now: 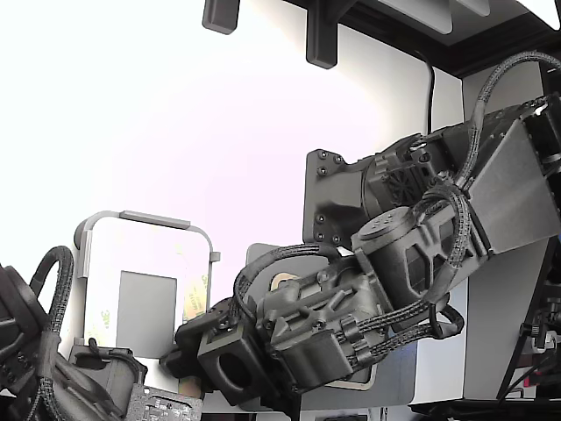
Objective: Peel off protective film from adhesive tape.
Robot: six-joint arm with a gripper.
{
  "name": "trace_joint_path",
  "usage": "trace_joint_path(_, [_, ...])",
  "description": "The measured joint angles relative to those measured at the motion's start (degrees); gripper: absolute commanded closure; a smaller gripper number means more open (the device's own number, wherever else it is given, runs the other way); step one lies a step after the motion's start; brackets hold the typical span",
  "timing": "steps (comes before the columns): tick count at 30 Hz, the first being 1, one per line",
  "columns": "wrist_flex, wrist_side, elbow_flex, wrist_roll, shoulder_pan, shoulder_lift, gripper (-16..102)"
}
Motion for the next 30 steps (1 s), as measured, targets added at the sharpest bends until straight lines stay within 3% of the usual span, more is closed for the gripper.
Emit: trace_joint_path(30, [0.09,0.53,-2.29,-0.7,1.41,-3.43,96])
